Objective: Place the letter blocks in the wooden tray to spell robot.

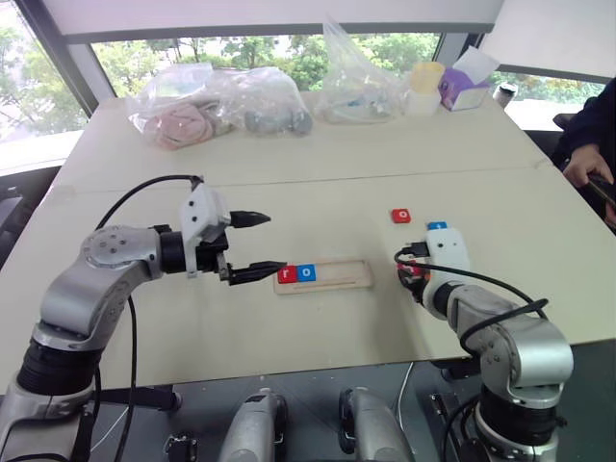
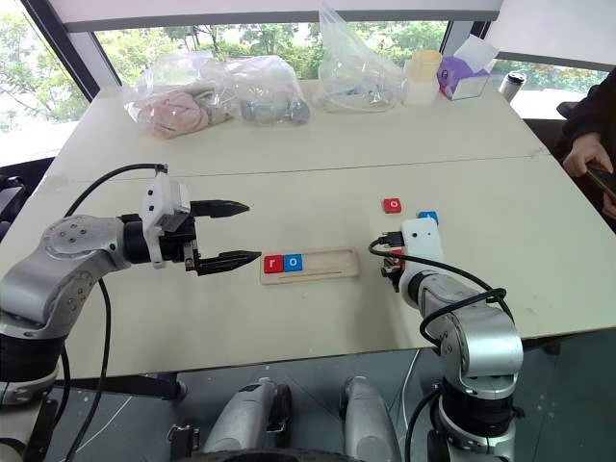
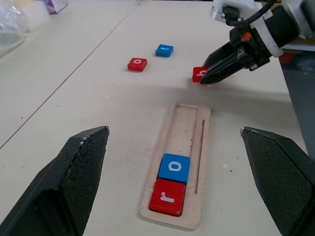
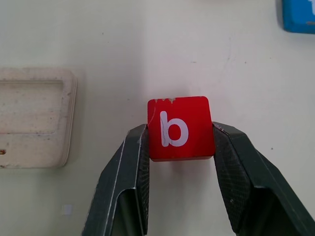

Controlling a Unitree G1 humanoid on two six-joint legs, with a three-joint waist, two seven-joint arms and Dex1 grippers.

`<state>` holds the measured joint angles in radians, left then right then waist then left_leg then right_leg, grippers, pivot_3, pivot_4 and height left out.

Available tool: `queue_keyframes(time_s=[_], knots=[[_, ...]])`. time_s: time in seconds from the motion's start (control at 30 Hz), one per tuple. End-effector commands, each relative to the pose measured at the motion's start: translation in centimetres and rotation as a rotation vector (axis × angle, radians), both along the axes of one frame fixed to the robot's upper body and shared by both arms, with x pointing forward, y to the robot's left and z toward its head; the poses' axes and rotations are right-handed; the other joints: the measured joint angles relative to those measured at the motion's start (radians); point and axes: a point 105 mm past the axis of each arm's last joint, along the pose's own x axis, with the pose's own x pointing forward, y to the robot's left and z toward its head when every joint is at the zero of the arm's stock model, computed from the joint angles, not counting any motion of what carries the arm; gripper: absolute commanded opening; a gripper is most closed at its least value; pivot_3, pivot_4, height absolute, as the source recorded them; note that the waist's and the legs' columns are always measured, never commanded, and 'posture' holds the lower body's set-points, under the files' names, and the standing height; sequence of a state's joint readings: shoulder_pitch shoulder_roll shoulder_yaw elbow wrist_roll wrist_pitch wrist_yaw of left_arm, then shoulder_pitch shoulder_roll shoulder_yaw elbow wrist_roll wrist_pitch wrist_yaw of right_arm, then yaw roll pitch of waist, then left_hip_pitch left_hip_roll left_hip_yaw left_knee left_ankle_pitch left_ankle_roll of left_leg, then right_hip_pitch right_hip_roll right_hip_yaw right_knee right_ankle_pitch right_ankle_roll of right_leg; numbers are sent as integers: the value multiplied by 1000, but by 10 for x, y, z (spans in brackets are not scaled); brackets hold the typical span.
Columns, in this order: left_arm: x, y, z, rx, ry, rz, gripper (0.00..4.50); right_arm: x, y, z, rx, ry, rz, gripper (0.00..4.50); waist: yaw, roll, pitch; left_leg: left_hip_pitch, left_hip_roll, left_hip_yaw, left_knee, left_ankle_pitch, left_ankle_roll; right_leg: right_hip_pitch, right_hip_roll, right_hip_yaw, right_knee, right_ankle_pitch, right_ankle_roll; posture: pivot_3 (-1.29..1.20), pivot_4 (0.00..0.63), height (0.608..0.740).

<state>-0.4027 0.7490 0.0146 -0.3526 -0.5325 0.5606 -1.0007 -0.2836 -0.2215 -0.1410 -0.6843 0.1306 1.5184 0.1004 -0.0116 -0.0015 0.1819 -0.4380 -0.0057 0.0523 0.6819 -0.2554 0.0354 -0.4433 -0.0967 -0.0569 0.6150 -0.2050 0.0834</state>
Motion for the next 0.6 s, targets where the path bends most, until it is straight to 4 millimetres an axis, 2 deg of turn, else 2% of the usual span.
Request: queue_keyframes(time_s=[0.03,0.07,0.17,0.2,0.27,0.3,0.47,0.53,0.6], knots=[[-2,-2,7,29,-55,-17,4500,6,-3,3,-14,-36,-17,1696,0,0,0,0,0,0,0,0,0,0,0,0,0,0,0,0,150,725],[-3,-2,7,31,-55,-17,4500,6,-3,2,-15,-36,-17,1696,0,0,0,0,0,0,0,0,0,0,0,0,0,0,0,0,150,725],[-4,-3,6,32,-54,-13,4500,6,1,1,-9,-31,12,2660,0,0,0,0,0,0,0,0,0,0,0,0,0,0,0,0,150,725],[-4,-3,6,34,-54,-12,4500,6,4,2,-3,-30,32,3051,0,0,0,0,0,0,0,0,0,0,0,0,0,0,0,0,150,725],[-4,-2,4,39,-54,-10,4500,6,7,8,-13,-39,95,4204,0,0,0,0,0,0,0,0,0,0,0,0,0,0,0,0,150,725],[-4,-2,4,40,-55,-8,4500,6,8,13,-34,-54,142,4475,0,0,0,0,0,0,0,0,0,0,0,0,0,0,0,0,150,725],[-3,-1,4,34,-55,-5,4500,5,7,58,-102,-122,535,4475,0,1,2,0,-1,0,1,0,1,0,-1,0,-1,0,0,0,150,725],[-2,-2,4,34,-61,-7,4500,3,4,70,-148,-173,698,4475,1,1,2,0,0,-1,0,-1,1,1,0,-1,-2,0,0,0,150,725],[-1,-3,6,32,-71,-8,4500,-1,-2,70,-191,-181,840,4475,3,0,2,0,0,-1,-1,-1,1,1,0,-1,-2,-1,1,0,150,725]])
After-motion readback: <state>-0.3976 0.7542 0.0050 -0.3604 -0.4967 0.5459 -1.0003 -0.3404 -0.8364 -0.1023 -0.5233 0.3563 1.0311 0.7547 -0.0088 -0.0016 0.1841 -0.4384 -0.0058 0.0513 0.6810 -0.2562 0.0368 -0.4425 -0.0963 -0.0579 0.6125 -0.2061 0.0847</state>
